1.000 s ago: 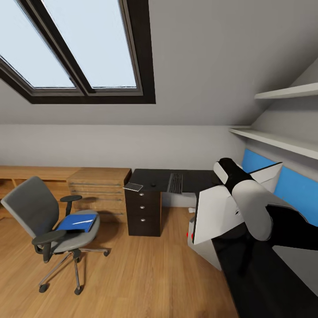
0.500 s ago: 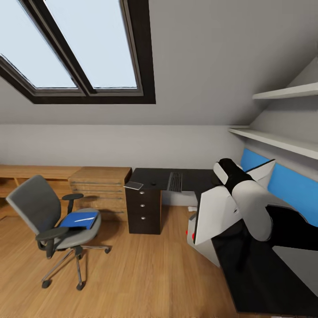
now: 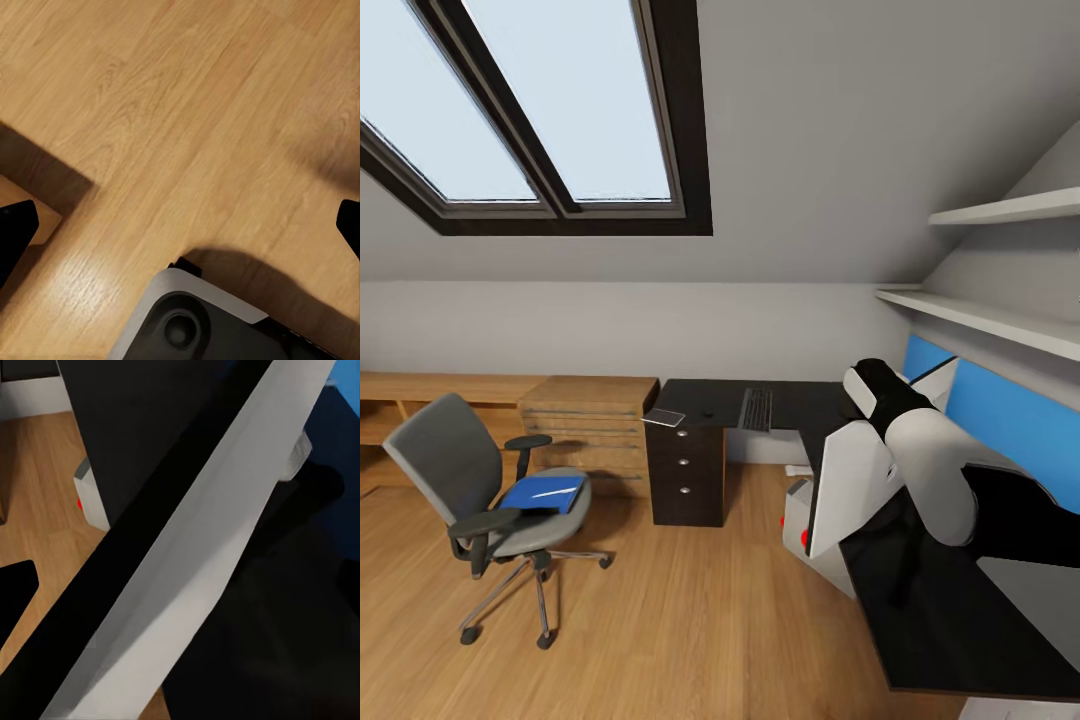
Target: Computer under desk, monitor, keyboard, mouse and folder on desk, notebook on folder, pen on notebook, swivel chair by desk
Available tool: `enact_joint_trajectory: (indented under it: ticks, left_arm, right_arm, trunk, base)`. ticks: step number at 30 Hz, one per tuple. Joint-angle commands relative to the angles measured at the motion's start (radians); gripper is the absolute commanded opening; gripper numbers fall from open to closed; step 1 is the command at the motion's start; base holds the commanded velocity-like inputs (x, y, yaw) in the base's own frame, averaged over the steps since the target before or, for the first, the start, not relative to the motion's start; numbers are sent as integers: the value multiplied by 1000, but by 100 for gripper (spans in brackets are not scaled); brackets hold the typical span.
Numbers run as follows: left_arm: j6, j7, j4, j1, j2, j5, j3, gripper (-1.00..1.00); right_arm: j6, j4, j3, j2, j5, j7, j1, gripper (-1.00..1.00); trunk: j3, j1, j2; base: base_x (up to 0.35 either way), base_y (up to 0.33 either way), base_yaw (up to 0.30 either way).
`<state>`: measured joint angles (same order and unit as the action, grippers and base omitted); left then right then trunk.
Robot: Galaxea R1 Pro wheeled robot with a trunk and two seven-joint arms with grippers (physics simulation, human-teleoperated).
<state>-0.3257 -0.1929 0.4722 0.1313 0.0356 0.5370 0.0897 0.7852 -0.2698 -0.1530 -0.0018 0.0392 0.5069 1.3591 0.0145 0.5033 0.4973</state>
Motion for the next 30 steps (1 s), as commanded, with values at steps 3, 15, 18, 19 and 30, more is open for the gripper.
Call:
enact_joint_trajectory:
  ticks: [3,15,18,19,30]
  left_arm:
    - [-3,-8,2,1,1,6,8,100]
    - [-3,-8,2,1,1,7,8,100]
    - [-1,-8,2,1,1,7,9,100]
    - [-1,-8,2,1,1,7,9,100]
    - [-2,-8,-3,1,-5,7,9,100]
  right_arm:
    - [2,-3,-2,0,4,5,0,100]
    - [-21,-217,-5,-29,8,7,0,100]
    - [-21,-418,-8,-30,12,7,-4,100]
    - [-22,-454,-9,-31,12,7,-10,100]
    - [-32,-933,-11,-45,12,-1,-313,100]
  trunk:
    - [0,0,0]
    - [0,0,0]
    - [0,0,0]
    - [0,0,0]
    - [0,0,0]
  base:
    - [-13,0,0]
    - [-1,0,0]
    - [0,-13,0]
    - [0,-94,0]
    - [-19,-265,0]
